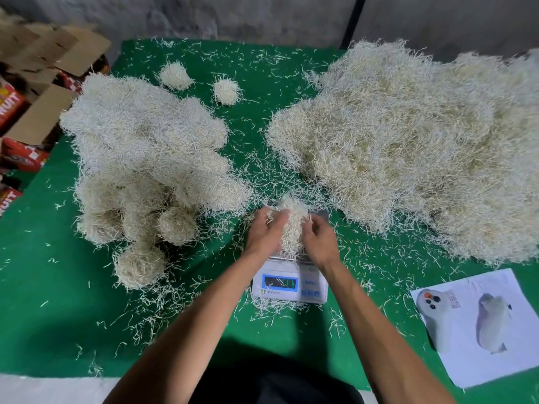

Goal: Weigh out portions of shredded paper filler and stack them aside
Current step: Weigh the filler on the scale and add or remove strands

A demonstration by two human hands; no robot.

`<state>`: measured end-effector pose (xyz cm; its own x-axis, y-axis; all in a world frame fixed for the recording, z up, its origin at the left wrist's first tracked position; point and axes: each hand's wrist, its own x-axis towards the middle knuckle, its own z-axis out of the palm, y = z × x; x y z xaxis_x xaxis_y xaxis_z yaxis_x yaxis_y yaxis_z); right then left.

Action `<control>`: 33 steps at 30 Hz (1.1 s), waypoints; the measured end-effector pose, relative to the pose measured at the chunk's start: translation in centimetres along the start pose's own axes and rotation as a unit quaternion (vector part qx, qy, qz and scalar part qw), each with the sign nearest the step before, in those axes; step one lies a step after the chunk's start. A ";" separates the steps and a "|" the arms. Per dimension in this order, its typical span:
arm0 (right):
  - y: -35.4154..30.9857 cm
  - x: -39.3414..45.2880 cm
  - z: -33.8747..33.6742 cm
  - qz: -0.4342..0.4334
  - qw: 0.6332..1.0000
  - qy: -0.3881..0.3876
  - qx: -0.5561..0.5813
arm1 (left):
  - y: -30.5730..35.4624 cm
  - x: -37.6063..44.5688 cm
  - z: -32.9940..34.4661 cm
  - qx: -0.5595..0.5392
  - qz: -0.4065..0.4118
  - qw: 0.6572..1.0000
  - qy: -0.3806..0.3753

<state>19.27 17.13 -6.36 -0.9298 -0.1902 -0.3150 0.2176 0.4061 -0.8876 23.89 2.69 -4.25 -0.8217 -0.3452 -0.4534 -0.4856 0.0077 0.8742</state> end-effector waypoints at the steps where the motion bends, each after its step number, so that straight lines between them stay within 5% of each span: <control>1: -0.5 0.0 0.6 0.005 1.000 -0.013 0.019 | 0.5 0.3 0.6 0.021 -0.008 1.000 0.000; 5: -2.6 0.7 0.7 -0.079 0.989 -0.057 0.114 | 3.6 2.2 0.6 -0.013 -0.034 0.999 0.013; 8: -5.3 2.3 -1.3 -0.066 0.971 -0.052 0.224 | 5.6 3.9 -1.0 -0.054 -0.035 0.998 0.013; 12: -9.0 5.1 -3.7 -0.121 0.988 -0.052 0.077 | 7.8 5.5 -1.9 -0.040 0.003 0.999 -0.004; 16: -11.9 8.7 -5.2 -0.075 0.986 -0.112 0.103 | 9.3 6.3 -2.0 -0.059 0.002 0.998 0.000; 21: -14.7 13.1 -5.4 -0.022 0.990 -0.043 0.135 | 11.9 7.0 -1.6 -0.101 -0.017 0.994 0.038; 26: -15.5 17.2 -10.6 0.044 0.966 0.138 0.217 | 12.1 6.3 -3.2 -0.103 0.007 0.993 0.052; 33: -13.7 18.3 -14.5 -0.087 0.965 0.092 0.228 | 11.2 6.6 -4.3 -0.116 -0.004 0.988 0.099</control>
<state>-5.06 21.02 4.88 -0.9919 -0.0412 -0.1204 0.1228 -0.0607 -0.9906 14.33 -3.49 3.26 -0.7321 -0.5217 -0.4380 -0.3924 -0.2027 0.8972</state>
